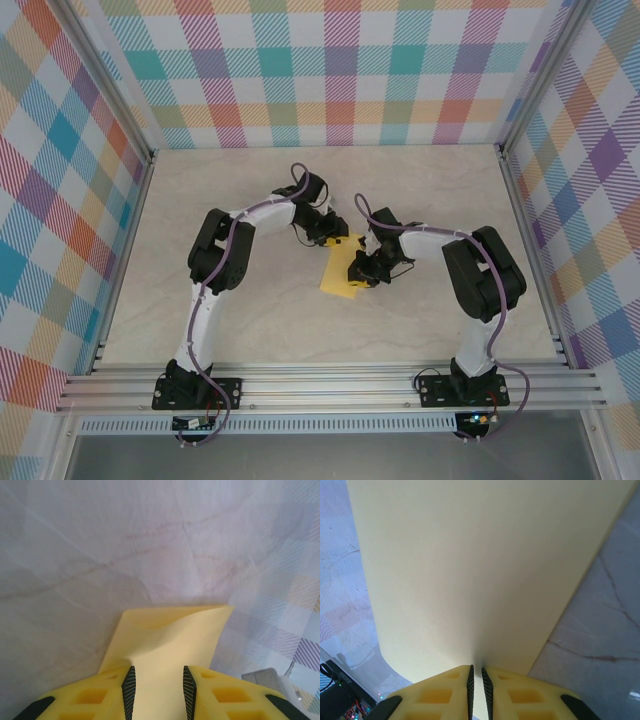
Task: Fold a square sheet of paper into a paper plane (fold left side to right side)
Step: First fold the square sheet of paper in half at the center of the table.
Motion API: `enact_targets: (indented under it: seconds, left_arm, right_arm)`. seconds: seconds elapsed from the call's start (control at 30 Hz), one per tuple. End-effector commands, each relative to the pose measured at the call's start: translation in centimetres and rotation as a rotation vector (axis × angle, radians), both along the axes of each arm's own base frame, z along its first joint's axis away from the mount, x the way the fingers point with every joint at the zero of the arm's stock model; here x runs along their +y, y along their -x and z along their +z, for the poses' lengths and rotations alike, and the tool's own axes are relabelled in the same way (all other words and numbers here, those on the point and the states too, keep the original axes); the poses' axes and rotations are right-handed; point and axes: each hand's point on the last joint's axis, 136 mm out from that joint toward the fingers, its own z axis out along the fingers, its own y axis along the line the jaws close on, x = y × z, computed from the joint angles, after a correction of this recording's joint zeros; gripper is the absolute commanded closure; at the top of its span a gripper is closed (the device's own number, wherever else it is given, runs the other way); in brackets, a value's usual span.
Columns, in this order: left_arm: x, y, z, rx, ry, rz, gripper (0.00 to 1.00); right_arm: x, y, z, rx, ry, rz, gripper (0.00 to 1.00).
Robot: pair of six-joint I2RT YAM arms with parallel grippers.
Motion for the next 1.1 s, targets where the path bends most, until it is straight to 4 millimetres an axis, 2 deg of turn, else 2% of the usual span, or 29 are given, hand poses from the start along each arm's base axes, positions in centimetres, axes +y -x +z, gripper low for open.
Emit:
enact_targets:
  seconds: [0.0, 0.23, 0.6, 0.9, 0.97, 1.07]
  left_arm:
    - [0.1, -2.2, -0.1, -0.030, 0.011, 0.041, 0.67]
    - [-0.5, -3.0, -0.5, -0.021, 0.026, 0.052, 0.67]
    - [-1.2, -4.7, 0.2, -0.042, 0.043, 0.072, 0.66]
    - [0.4, -5.9, -0.9, -0.041, 0.010, 0.104, 0.66]
    - [0.8, -6.5, -0.6, -0.047, 0.016, 0.115, 0.66]
    - [1.4, -7.5, 1.1, -0.072, 0.039, 0.123, 0.66]
  right_arm:
    - [-3.6, 3.0, -4.4, 0.115, 0.206, 0.002, 0.84]
    - [-3.7, 3.0, -4.4, 0.116, 0.208, 0.004, 0.84]
    - [-3.6, 3.0, -4.5, 0.118, 0.208, 0.004, 0.84]
    - [-3.3, 2.9, -4.3, 0.111, 0.185, 0.007, 0.84]
    - [-3.0, 2.8, -4.1, 0.101, 0.164, 0.009, 0.83]
    - [-2.2, 2.1, -3.2, 0.063, 0.117, 0.019, 0.83]
